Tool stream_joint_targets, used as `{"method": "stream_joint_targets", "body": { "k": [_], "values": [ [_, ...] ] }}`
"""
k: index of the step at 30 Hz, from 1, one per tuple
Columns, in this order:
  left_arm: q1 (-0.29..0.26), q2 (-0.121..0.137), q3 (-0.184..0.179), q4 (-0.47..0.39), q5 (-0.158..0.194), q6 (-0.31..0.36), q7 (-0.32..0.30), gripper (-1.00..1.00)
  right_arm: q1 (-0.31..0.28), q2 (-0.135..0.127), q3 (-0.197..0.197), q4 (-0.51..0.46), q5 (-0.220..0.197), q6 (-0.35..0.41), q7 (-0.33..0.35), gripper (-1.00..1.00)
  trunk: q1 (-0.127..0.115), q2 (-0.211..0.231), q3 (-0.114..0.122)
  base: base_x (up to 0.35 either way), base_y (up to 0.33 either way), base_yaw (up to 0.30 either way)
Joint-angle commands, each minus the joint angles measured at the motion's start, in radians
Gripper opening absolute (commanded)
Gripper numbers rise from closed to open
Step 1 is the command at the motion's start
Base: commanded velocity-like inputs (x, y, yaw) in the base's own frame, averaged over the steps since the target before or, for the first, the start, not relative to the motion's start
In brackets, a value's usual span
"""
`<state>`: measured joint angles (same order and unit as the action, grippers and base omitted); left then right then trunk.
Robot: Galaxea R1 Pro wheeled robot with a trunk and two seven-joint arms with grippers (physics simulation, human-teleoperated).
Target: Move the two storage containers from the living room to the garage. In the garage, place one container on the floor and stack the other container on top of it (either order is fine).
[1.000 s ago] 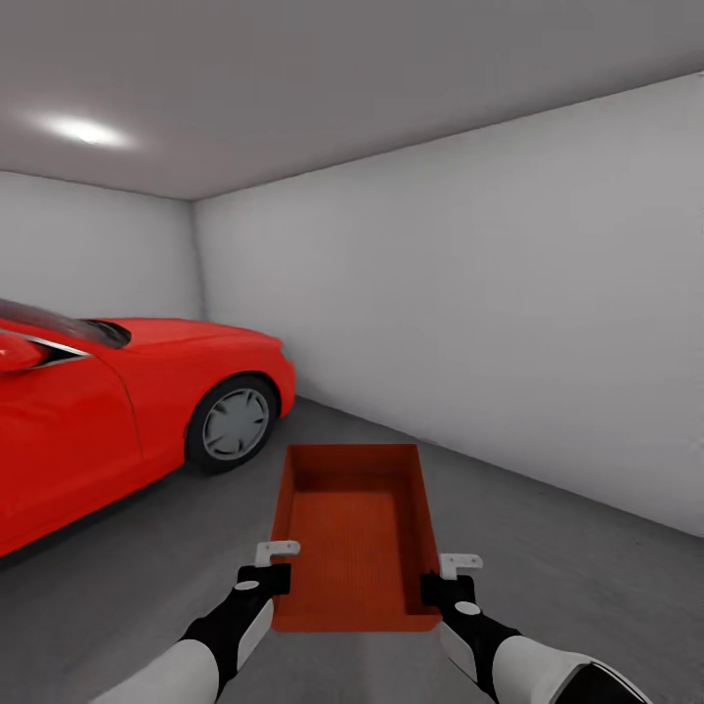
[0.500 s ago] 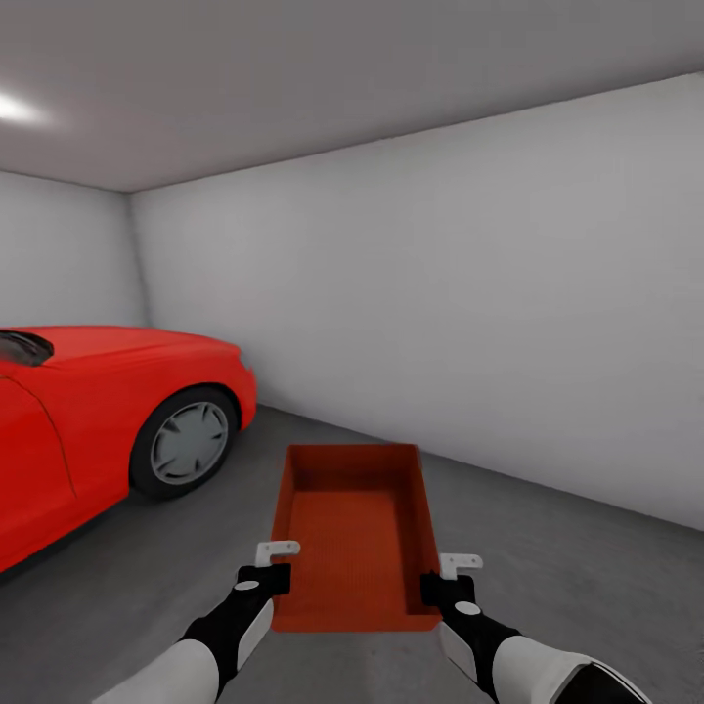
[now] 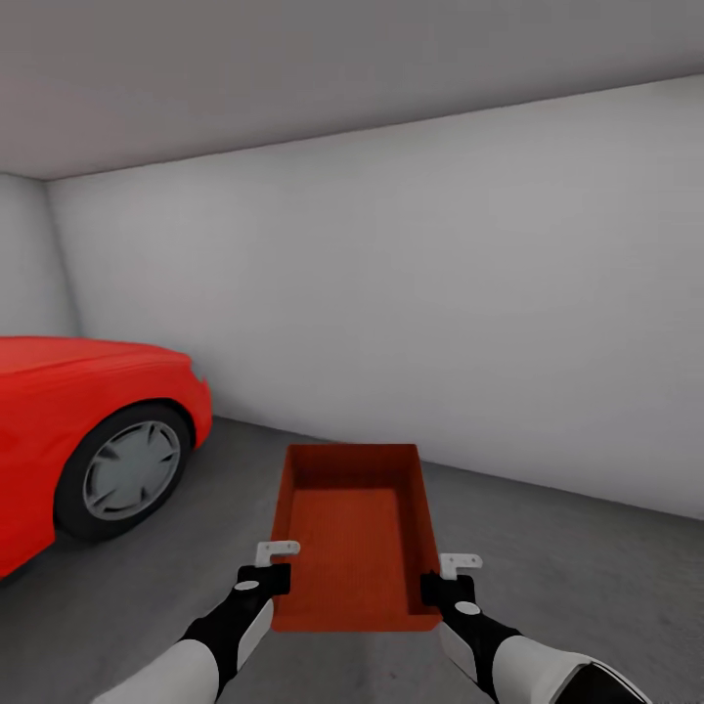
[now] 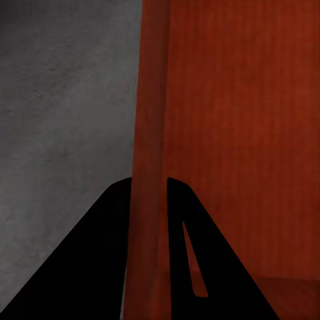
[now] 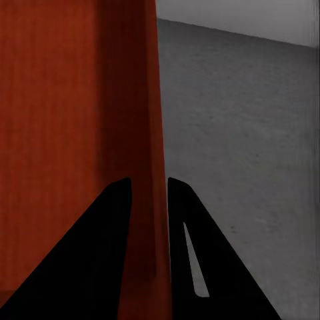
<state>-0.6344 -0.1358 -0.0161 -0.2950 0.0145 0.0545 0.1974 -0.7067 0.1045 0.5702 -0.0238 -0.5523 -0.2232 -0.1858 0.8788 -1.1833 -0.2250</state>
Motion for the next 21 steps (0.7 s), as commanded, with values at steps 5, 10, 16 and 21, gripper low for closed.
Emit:
{"method": "stream_joint_targets", "body": {
  "k": [5, 10, 16, 21],
  "values": [
    [-0.001, 0.001, 0.030, -0.003, 0.062, 0.006, 0.004, -1.00, -0.001, 0.000, -0.020, 0.001, -0.014, -0.008, 0.003, -1.00, 0.001, -0.001, -0.001, 0.299, 0.187, -0.232],
    [-0.001, 0.004, 0.030, -0.003, 0.063, 0.007, 0.004, -1.00, -0.001, 0.000, -0.020, 0.001, -0.014, -0.008, 0.003, -1.00, 0.001, -0.001, -0.001, 0.299, 0.186, -0.036],
    [-0.001, 0.005, 0.030, -0.003, 0.064, 0.007, 0.004, -1.00, -0.001, 0.000, -0.020, 0.001, -0.014, -0.008, 0.003, -1.00, 0.001, -0.001, -0.001, 0.299, 0.186, -0.002],
    [-0.001, 0.005, 0.030, -0.003, 0.064, 0.007, 0.004, -1.00, -0.001, 0.000, -0.020, 0.001, -0.013, -0.007, 0.003, -1.00, 0.001, -0.001, -0.001, 0.299, 0.186, 0.000]
  ]
}}
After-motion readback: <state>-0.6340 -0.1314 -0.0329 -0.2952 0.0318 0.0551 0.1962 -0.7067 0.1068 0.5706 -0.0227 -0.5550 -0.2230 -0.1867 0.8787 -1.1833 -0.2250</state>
